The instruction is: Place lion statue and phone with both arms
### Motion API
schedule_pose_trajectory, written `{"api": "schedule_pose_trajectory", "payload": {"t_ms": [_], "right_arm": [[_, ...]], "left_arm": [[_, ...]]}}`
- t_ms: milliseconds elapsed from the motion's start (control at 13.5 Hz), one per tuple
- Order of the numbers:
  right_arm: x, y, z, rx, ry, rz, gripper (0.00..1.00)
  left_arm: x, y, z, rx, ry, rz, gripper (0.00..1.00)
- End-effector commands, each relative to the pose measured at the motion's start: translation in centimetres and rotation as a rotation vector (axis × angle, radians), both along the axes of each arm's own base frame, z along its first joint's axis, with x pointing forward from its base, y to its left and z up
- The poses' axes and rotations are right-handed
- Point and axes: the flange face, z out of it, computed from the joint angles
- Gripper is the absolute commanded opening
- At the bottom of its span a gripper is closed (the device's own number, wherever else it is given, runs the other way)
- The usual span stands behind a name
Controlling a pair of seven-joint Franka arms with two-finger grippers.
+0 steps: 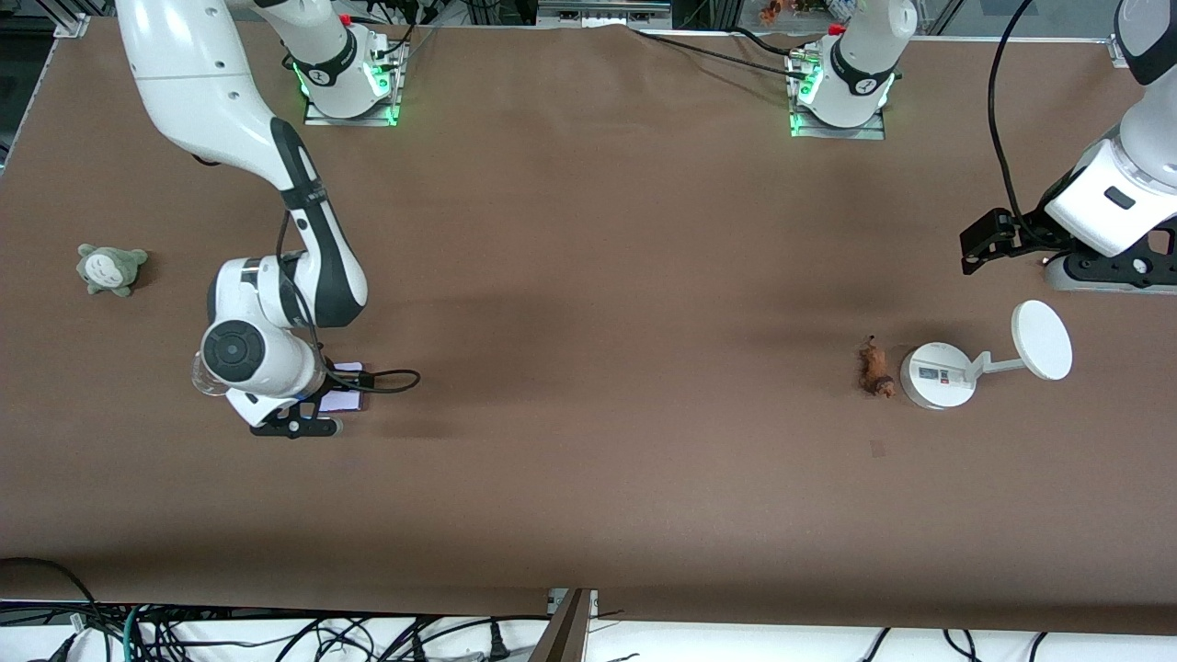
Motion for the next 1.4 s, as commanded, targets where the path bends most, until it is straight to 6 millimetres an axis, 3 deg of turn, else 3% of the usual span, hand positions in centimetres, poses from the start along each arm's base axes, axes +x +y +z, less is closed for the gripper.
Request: {"api": "schedule_pose_trajectory", "payload": {"t_ms": [0, 148, 443, 591, 664, 960, 1034, 1329], "right_arm": [[0.1, 0.1, 6.0, 0.026, -0.027, 0.055, 1.0], [0.8, -0.5, 10.6, 0.021, -0.003, 0.106, 1.0], [1.2, -4.6, 19.8, -0.004, 0.055, 0.143, 1.0], [0.6, -6.7, 23.1, -0.004, 0.089, 0.144, 1.0], [-0.1, -7.6, 25.5, 0.001, 0.079, 0.127, 1.0], [-3.2, -10.1, 31.7, 0.04, 0.047, 0.088, 1.0], [-4.3, -9.7, 32.4, 0.065, 0.038, 0.108, 1.0], [-8.6, -12.2, 36.6, 0.078, -0.001, 0.104, 1.0]], "left_arm": [[-0.7, 0.2, 1.0, -0.006, 0.011, -0.028, 1.0], [-0.7, 0.1, 0.9, -0.004, 0.015, -0.029, 1.0], [-0.6, 1.3, 0.9, -0.003, 0.016, -0.012, 1.0], [-0.7, 1.3, 0.9, 0.0, 0.018, -0.011, 1.0], [-0.6, 1.2, 0.9, 0.0, 0.016, -0.012, 1.0], [-0.6, 1.2, 0.9, 0.0, 0.018, -0.009, 1.0], [-0.6, 1.2, 0.9, 0.0, 0.018, -0.009, 1.0], [-0.6, 1.2, 0.8, 0.0, 0.019, -0.011, 1.0]]}}
